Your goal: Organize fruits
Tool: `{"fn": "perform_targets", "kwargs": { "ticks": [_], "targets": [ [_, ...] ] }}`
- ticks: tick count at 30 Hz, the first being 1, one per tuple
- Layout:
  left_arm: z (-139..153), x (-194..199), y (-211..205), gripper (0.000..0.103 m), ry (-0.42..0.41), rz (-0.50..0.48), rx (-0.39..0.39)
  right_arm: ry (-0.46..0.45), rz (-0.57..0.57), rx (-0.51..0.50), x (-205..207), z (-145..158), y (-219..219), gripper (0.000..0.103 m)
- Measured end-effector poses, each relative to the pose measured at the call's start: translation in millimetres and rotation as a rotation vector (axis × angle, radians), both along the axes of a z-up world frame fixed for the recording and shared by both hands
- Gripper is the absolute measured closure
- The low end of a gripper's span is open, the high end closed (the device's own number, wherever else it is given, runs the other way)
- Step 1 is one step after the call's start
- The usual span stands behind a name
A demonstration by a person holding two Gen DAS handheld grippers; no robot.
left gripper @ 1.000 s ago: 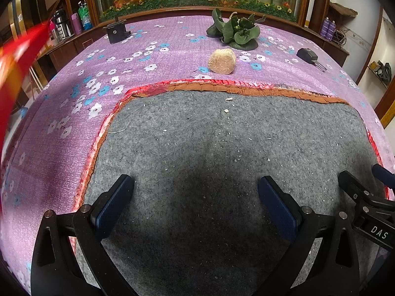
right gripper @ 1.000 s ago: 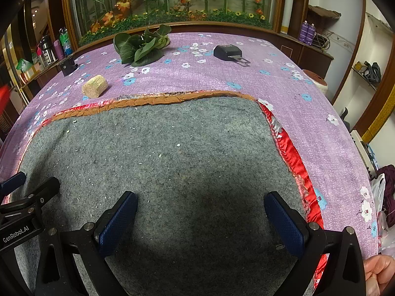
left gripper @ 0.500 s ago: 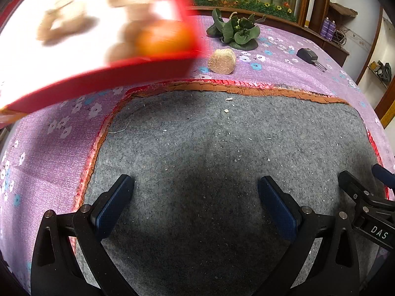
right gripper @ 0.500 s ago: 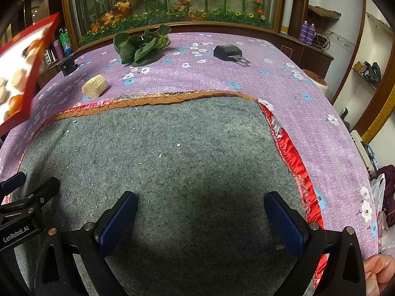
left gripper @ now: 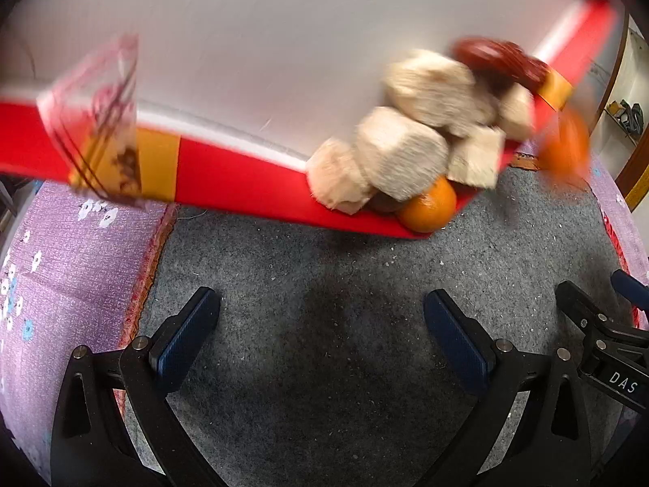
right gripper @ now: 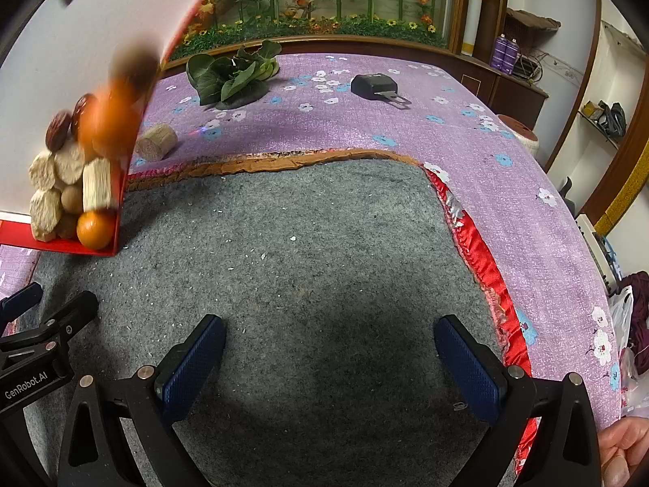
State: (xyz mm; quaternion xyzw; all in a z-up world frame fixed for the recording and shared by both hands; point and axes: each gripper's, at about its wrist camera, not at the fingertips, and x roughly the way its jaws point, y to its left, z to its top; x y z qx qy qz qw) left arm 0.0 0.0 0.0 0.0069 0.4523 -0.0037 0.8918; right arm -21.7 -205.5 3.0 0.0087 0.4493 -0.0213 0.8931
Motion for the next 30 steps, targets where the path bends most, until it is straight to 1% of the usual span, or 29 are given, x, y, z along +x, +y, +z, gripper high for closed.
{"fn": "perform_targets", "kwargs": {
  "ticks": [13, 14, 30],
  "targets": [
    [-4.0, 2.0, 11.3, 0.000, 0.004, -0.003, -0.003, -0.001, 0.000, 0.001, 1.8, 0.6, -0.7, 0.000],
    [-2.8, 0.9, 9.8, 0.000, 0.005, -0.002, -0.004, -0.001, 0.000, 0.001, -3.9, -0.5, -2.4, 0.000],
    [-0.1, -0.2, 3.8, 0.000, 0.010, -0.003, -0.013, 0.000, -0.001, -0.001, -0.5, -0.3, -1.5, 0.000]
  ]
}}
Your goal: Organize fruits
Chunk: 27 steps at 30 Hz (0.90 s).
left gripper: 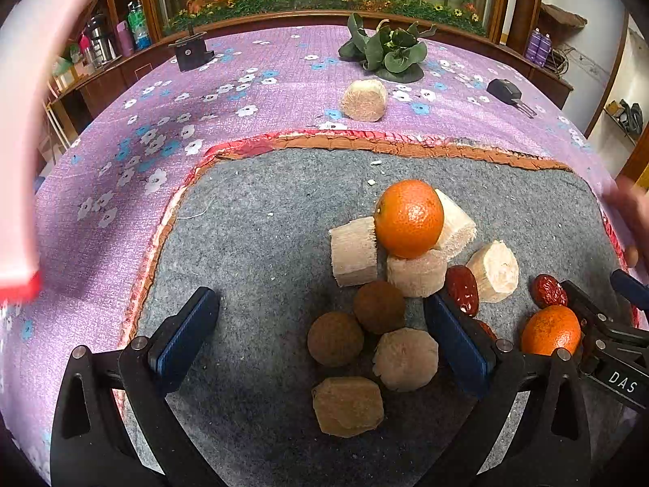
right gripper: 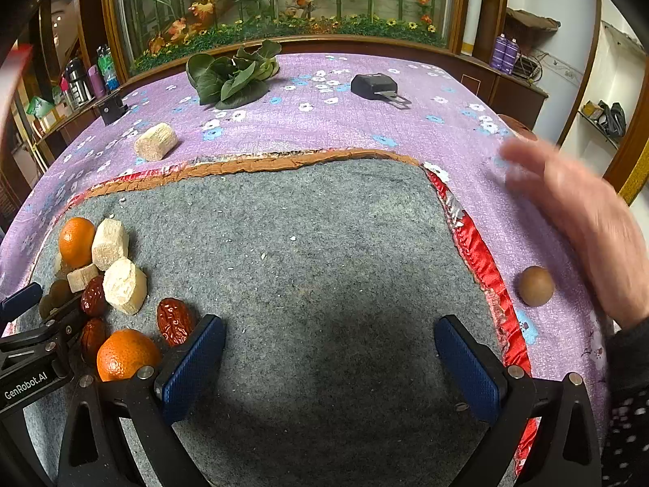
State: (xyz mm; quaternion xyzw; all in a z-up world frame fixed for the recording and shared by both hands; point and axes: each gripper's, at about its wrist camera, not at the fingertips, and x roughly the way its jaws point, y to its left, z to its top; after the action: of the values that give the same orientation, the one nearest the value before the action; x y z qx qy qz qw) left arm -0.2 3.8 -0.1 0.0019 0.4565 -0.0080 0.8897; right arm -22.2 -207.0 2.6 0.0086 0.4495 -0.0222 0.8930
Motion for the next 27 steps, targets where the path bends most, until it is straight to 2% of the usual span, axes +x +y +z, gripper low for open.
{"fn": "perform_targets", "kwargs": {
  "ticks": [27],
  "targets": [
    [0.3, 0.0, 0.8, 0.000, -0.003, 0.000, 0.008, 0.005, 0.000, -0.002, -0.5, 0.2, 0.3, 0.000]
  ]
}}
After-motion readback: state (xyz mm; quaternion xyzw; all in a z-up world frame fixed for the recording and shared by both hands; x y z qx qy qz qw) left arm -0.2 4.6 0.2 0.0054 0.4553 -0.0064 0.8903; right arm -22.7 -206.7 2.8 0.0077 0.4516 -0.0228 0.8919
